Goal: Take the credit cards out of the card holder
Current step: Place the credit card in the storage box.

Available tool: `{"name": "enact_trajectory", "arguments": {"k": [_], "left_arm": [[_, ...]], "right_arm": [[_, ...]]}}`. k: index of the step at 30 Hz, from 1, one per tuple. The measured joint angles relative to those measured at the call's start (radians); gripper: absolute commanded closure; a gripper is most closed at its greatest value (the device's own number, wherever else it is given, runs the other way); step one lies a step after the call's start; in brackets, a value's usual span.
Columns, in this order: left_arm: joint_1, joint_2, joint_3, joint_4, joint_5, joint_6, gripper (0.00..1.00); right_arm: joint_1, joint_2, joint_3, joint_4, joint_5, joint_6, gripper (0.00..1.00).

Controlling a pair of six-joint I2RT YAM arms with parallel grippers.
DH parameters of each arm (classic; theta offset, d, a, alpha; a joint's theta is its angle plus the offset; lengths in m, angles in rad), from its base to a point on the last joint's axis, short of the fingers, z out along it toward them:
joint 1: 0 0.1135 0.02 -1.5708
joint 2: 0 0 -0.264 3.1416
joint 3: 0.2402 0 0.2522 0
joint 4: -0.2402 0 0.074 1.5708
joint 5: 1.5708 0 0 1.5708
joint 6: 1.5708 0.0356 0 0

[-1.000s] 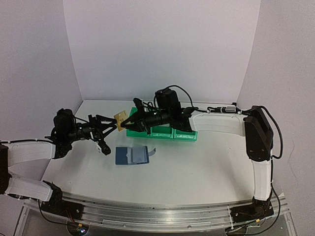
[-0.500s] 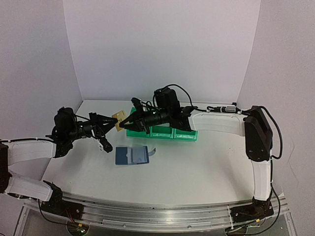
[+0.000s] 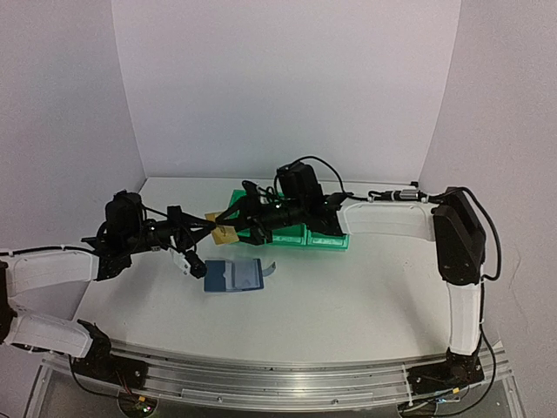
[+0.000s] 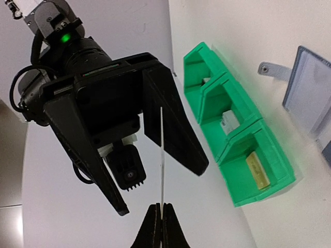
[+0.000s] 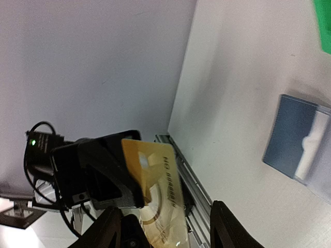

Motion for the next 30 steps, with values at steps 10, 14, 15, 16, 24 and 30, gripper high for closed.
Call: {"name": "enact_trajectory", "arguments": {"k": [10, 14, 15, 16, 24, 30], "left_arm": [[-0.148, 0.295, 0.36, -0.319, -0.338, -0.234, 1.0], [-0.174, 0.473, 0.603, -0.467, -0.474, -0.421, 1.0], [-0.178, 0.526, 0.673, -0.508, -0.509, -0.473, 1.0], [-0.18, 0.578, 0.737, -0.541, -0.541, -0.521, 1.0], [-0.15, 0.882, 1.05, -0.782, -0.686, -0.781, 1.0], [-0.11, 1.011, 1.22, -0.862, -0.733, -0.852, 1.0]], "right_arm": [[-0.234, -0.31, -0.31, -0.201, 0.312, -0.057, 0.09], [-0.286, -0.418, -0.333, -0.27, 0.408, -0.109, 0.09], [-0.294, -0.433, -0.333, -0.284, 0.424, -0.122, 0.08], [-0.304, -0.442, -0.333, -0.298, 0.438, -0.137, 0.08], [-0.394, -0.448, -0.333, -0.386, 0.478, -0.228, 0.07], [-0.41, -0.444, -0.334, -0.402, 0.48, -0.253, 0.07]]}}
